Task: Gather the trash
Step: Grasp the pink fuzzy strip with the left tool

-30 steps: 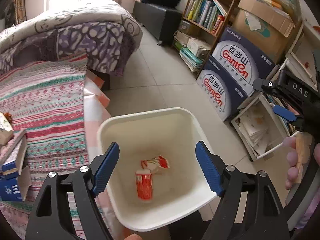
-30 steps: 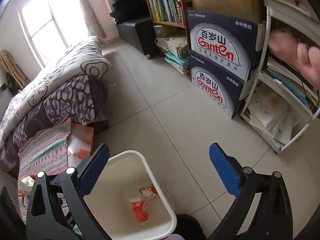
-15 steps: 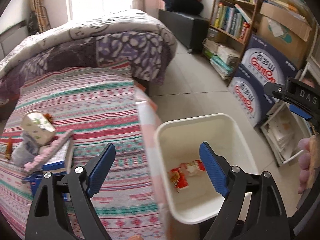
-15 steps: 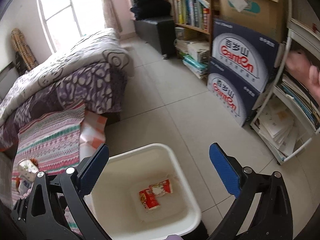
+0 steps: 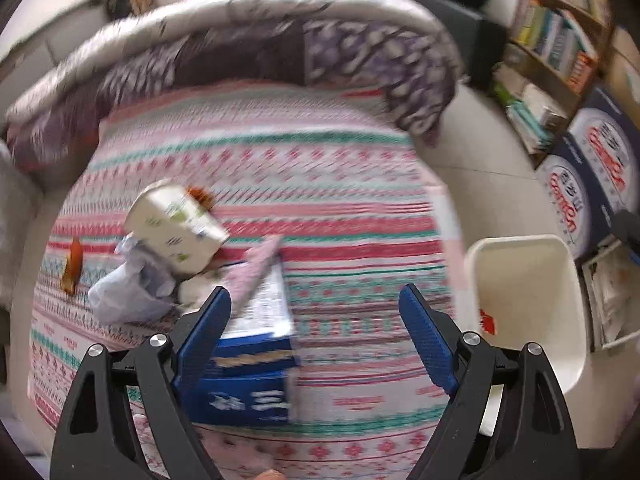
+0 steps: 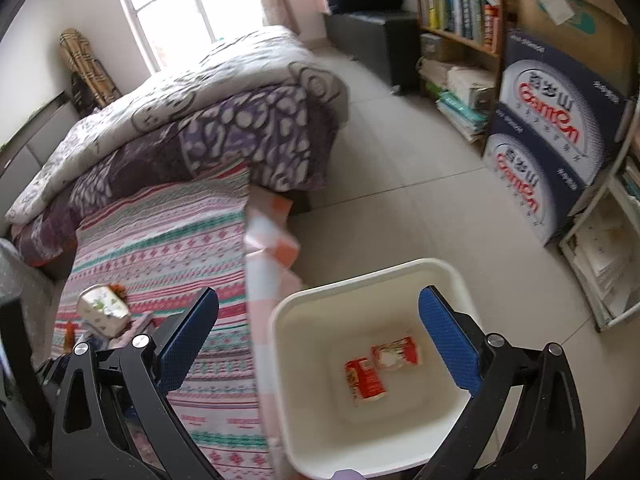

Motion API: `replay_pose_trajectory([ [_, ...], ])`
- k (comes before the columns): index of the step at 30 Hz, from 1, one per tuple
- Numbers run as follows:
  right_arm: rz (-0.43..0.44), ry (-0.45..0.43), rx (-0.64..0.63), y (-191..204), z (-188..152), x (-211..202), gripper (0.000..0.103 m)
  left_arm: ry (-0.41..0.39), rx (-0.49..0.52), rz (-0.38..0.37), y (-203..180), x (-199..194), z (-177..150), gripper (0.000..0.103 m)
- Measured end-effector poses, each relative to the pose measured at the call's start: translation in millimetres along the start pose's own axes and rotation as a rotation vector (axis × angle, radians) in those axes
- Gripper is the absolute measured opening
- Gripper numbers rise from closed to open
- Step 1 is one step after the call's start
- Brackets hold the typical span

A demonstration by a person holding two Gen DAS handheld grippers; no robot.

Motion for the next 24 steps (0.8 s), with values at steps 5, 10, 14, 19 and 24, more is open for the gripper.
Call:
replay_pose_trajectory([
  [5,0.051,0.06,0.005,27,-10,14,0.096,0.097,-0.115,-0.059,36,24,-3,0.084],
  [10,0.091,0.106,0.005,51,-19,25,0.096,0.166,-0.169,-0.084,53,41,-12,0.08],
  [14,0.103,0.131,-0.008,66,-25,32,0.096,0.213,-0.202,-0.099,61,49,-24,0.067],
  [19,0.108,0.161,-0.031,80,-35,41,0.096,0.227,-0.248,-0.162,71,44,-31,0.022],
  [24,0.103,0.181,-0.04,90,-42,49,0.096,0.208,-0.253,-0.152,83,36,-37,0.014],
])
Point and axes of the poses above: each gripper's, at about its wrist camera, not at the fingertips, and x roughly the way its jaws point, y to its left, z to its top, the point moved 7 cm from there along x, roughly the way its jaws point, and after that the axes turned 4 degrees about -y, right-handed, at the moved point
